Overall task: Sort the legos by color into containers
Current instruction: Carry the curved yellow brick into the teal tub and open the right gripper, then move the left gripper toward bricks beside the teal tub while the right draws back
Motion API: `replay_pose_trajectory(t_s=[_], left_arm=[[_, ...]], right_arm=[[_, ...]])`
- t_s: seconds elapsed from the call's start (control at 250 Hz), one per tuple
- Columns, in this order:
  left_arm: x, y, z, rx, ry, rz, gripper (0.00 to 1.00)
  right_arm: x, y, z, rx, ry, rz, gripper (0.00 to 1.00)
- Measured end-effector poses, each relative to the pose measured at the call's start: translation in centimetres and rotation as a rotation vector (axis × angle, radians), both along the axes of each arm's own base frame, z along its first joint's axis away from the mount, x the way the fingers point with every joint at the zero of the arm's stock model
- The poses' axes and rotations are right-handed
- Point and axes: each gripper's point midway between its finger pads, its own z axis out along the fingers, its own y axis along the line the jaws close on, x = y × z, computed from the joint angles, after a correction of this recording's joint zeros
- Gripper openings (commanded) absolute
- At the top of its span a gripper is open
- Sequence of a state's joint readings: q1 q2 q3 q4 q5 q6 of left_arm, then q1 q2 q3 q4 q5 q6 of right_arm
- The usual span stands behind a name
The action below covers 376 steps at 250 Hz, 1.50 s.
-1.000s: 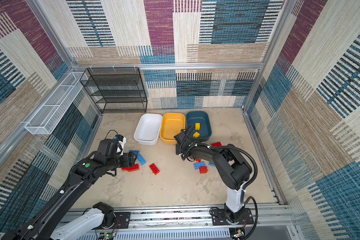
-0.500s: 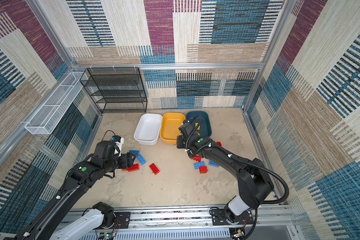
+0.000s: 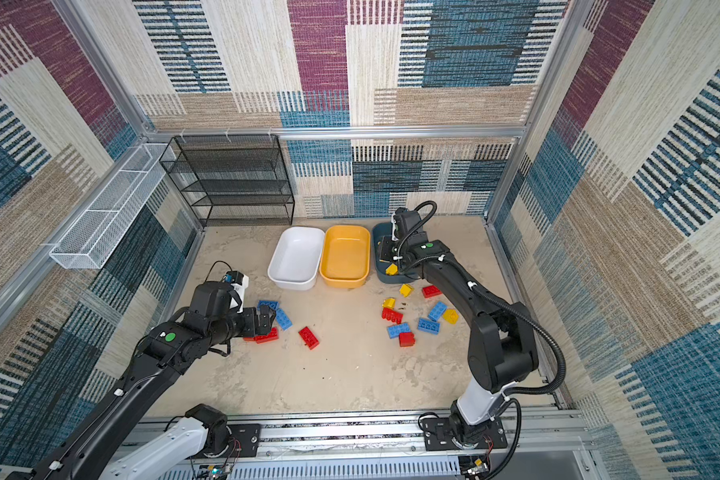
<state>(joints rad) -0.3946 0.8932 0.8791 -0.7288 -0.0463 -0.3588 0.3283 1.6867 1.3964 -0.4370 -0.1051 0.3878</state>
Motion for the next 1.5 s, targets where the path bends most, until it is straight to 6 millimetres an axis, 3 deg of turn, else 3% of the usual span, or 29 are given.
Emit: replay_pose_trajectory(t_s=[0.252, 0.408, 0.604, 0.76, 0.924, 1.064, 1.34, 1.504], left_arm=[[0.5, -0.2, 0.2, -0.009, -0.022, 0.001, 0.99], [0.3, 0.0, 1.3, -0.023, -0.069, 0.006, 1.00], [0.2, -0.1, 2.1, -0.024, -0.092, -0.017, 0.99], [0.8, -2.0, 4.0, -0.049, -0.084, -0.107, 0.99], [0.4, -4.7, 4.6, -0.045, -0.064, -0.227, 0.99], [0.2, -7.3, 4.5, -0.037, -0.029, -0.308, 0.93], [0.5, -11.4, 2.3, 0.001, 0.027, -0.412, 0.89], [2.3, -15.6, 0.5, 0.010, 0.058, -0.482, 0.89]], right_arm=[[3.6, -2.5, -3.8, -0.032, 0.040, -0.031, 0.28], [5.0, -2.6, -5.6, -0.036, 0.050, -0.026, 0.45], [6.2, -2.2, -5.5, -0.029, 0.024, -0.009, 0.60], [6.2, -1.7, -4.7, -0.005, 0.005, 0.010, 0.70], [4.0, -1.6, -1.8, 0.043, -0.051, 0.035, 0.85], [-0.5, -1.9, 1.5, 0.099, -0.135, 0.063, 0.94], [-8.7, -3.6, 6.7, 0.185, -0.292, 0.060, 0.96], [-12.4, -4.3, 9.6, 0.223, -0.394, 0.067, 1.00]])
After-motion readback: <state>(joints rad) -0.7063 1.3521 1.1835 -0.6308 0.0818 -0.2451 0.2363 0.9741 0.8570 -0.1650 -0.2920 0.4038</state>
